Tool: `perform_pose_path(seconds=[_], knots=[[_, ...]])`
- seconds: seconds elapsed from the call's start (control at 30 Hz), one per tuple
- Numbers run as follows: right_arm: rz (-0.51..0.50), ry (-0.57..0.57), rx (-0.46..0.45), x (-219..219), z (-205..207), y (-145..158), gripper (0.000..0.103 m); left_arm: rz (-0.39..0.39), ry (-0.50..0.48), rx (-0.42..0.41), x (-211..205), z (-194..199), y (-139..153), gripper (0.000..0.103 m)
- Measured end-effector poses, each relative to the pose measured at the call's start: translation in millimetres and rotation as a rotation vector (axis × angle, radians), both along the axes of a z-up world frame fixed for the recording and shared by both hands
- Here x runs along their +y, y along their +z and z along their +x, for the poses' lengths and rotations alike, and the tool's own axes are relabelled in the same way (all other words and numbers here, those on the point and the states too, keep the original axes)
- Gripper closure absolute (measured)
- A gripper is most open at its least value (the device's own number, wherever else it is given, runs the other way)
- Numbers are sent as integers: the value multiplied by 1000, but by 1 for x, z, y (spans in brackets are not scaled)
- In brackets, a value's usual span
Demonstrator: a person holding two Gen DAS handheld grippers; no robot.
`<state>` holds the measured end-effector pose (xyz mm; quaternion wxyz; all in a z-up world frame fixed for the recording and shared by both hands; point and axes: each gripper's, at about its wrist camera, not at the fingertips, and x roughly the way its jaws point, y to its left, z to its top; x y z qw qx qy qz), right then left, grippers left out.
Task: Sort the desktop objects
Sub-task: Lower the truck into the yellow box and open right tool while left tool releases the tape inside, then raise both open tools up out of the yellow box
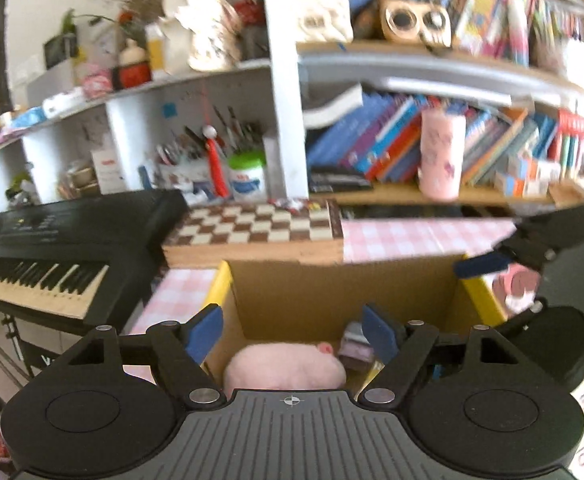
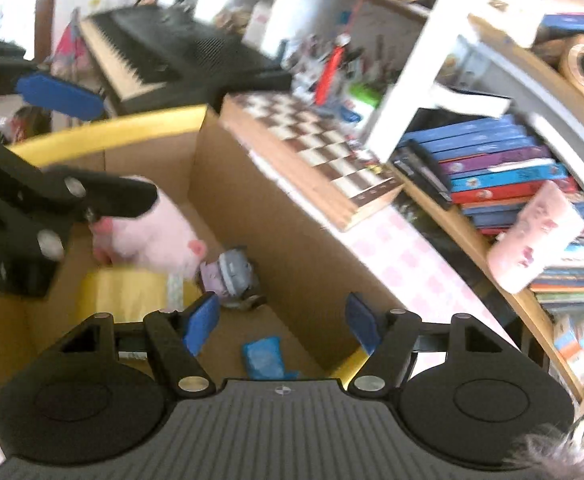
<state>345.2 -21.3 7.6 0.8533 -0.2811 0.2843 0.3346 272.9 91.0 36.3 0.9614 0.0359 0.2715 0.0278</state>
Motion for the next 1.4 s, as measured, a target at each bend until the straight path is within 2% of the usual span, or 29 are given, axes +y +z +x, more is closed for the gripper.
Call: perform_pose_path(seconds=[0.3, 0.4, 0.67, 1.07, 1.4], knots=[[109, -113, -89, -24, -48, 25, 35, -6, -18, -59, -1, -45, 18, 23], [141, -152, -100, -33, -69, 31, 35, 1, -27, -63, -2, -61, 20, 15], [187, -250, -81, -52, -116, 36, 34, 11, -38, -84, -1, -108, 26, 15], [228, -331, -62, -72, -181, 35, 33, 9, -45, -91, -1, -163, 29, 14], [267, -419, -47, -92, -226, 25, 33, -8, -62, -49, -9, -196, 15, 14]])
